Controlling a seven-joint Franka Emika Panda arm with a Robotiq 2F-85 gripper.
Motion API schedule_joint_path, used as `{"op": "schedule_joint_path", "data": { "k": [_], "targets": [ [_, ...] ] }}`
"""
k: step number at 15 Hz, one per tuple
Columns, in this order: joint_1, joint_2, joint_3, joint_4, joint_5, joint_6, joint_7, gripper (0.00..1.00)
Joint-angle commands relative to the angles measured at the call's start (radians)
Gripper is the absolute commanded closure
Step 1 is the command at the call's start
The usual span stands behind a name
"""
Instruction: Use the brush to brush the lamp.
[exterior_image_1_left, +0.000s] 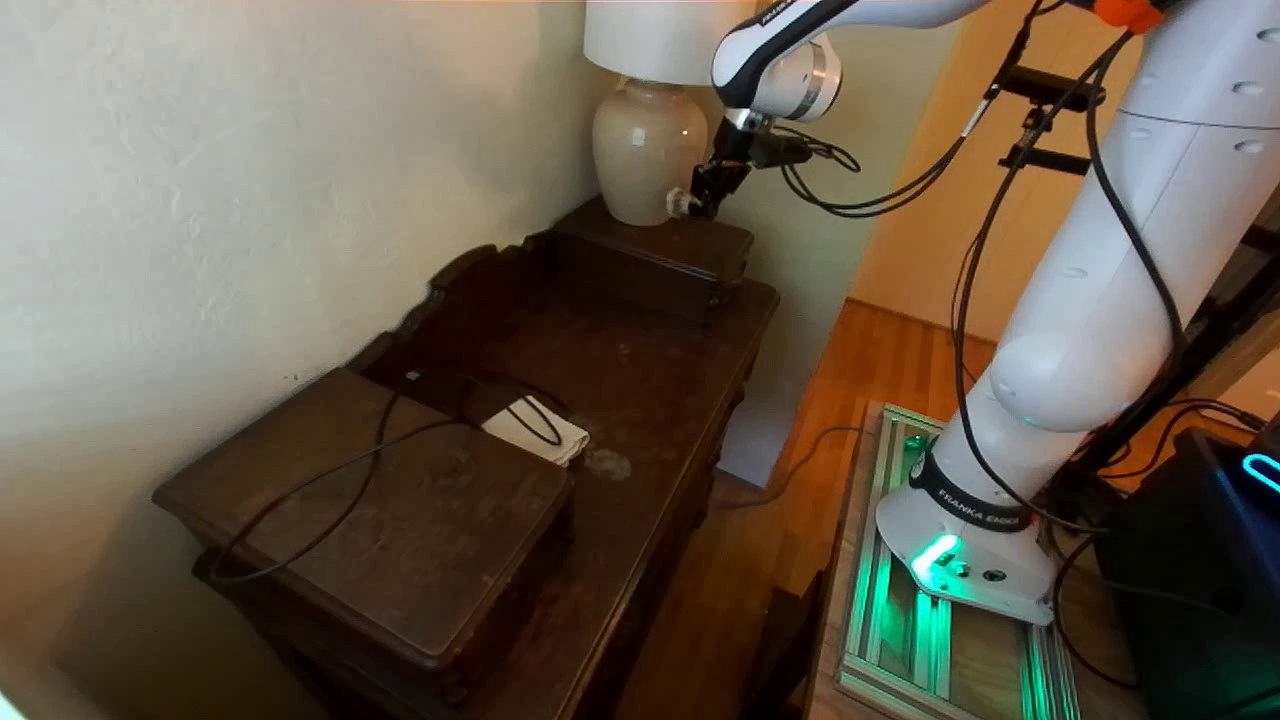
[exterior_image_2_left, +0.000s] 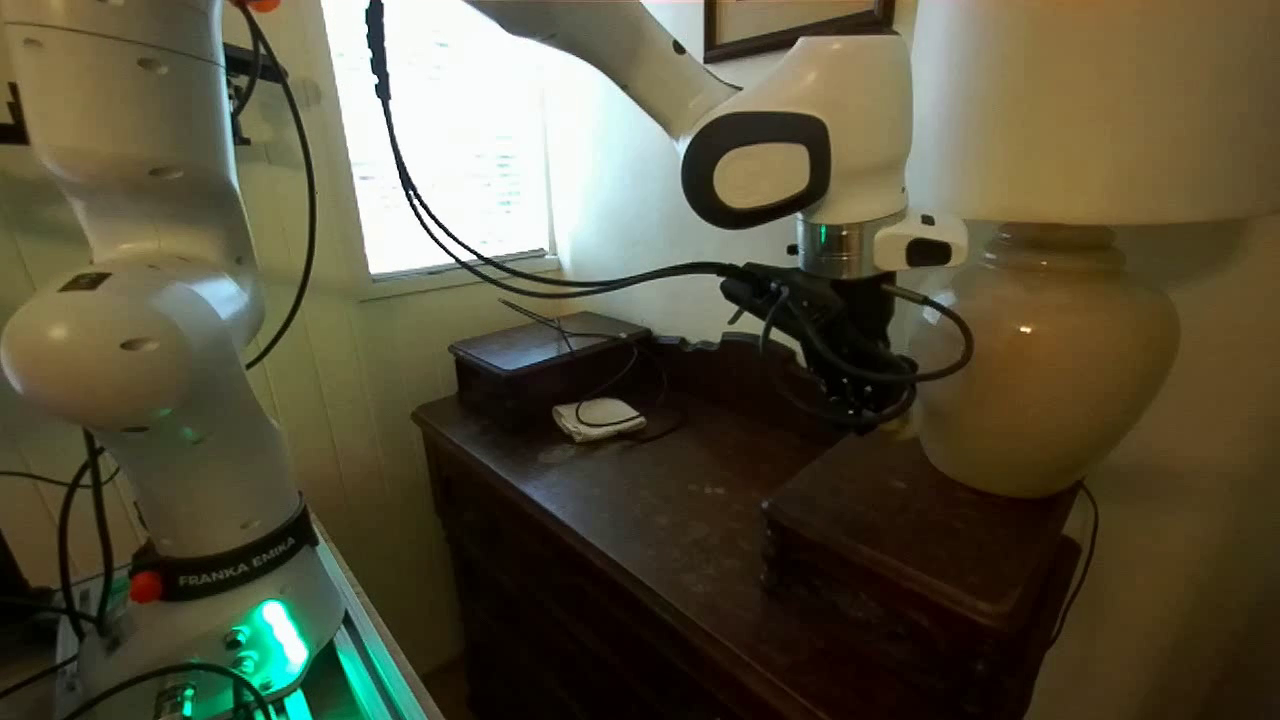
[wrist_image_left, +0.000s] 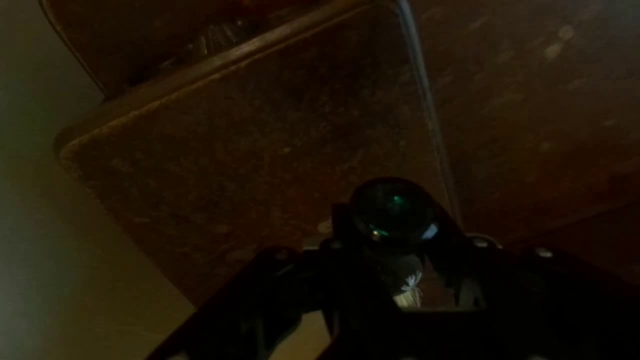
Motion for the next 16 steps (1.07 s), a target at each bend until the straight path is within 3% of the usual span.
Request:
{"op": "schedule_joint_path", "data": {
  "k": [1,5,8,13,16],
  "targets": [
    [0.043,-0.176,0.013,-0.179,-0.139,0.025,0.096,0.85],
    [0.099,-0.298,0.059,-0.324,-0.265,0.103,0.174,0.85],
    [0.149,-0.355,0.122,-0.432,-0.332,0.283,0.223,0.85],
    [0.222,-0.286,0.212,-0.506,-0.358,0.551,0.286,0.85],
    [0.198,-0.181,0.262,-0.499,-0.384,0.630,0.331,0.85]
  ]
}}
